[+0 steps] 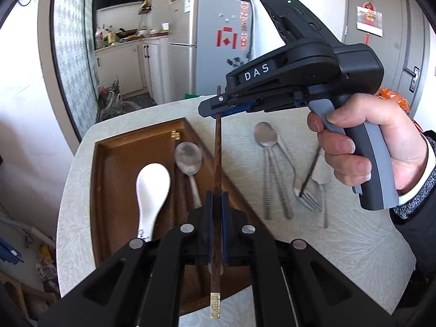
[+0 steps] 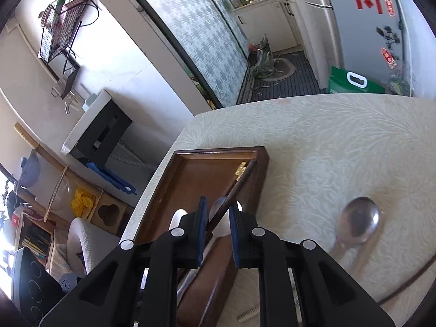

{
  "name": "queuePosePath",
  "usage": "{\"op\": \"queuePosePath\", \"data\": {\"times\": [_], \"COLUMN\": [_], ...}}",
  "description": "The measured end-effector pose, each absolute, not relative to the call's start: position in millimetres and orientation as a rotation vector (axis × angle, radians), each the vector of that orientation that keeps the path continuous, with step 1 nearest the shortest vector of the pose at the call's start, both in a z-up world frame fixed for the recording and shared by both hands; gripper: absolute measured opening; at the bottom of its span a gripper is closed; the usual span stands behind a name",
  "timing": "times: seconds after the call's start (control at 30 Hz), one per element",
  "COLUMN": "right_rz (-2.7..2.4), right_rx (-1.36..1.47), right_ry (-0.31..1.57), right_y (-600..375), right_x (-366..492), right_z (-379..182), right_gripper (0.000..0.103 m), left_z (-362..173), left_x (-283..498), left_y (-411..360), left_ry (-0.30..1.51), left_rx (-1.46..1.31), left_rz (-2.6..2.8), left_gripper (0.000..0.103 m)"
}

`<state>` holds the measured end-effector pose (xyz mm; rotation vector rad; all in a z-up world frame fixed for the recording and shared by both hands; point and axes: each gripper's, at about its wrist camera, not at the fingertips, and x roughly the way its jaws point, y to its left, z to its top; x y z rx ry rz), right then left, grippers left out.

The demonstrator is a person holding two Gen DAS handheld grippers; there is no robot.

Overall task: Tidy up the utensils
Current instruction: 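Carry the chopstick with the left gripper into the tray and open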

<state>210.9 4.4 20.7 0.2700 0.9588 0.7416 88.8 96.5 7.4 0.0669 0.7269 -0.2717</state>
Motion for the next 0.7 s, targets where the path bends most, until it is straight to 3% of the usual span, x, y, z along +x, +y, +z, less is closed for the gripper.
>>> {"op": "queuePosePath", "data": {"times": [0.37, 0.4, 0.53, 0.7], "right_rz": [0.708, 0.710, 0.698, 0.706], "right_rx": [0.176, 0.167, 0.157, 0.148], "right_ry": [1.018, 1.017, 0.982, 0.963], "right_y": [65.0, 66.9, 64.4, 45.3], "right_x": [233.2, 232.7, 226.1, 217.4], "right_z": [-7.0, -7.6, -1.7, 8.2], "right_gripper": [0.019, 0.023, 0.068, 0.081], "left_z": [-14.0, -16.0, -23.2, -27.6], "left_x": [102.8, 104.3, 106.0, 104.7], "left_y": [129.0, 128.0, 129.6, 126.4], "left_ry": [0.767, 0.774, 0.788, 0.806], "left_rx": [0.015, 0.018, 0.013, 0.020], "left_rz": [-0.187, -0.187, -0.184, -0.185], "left_gripper": [0.007, 0.007, 0.007, 0.007]}}
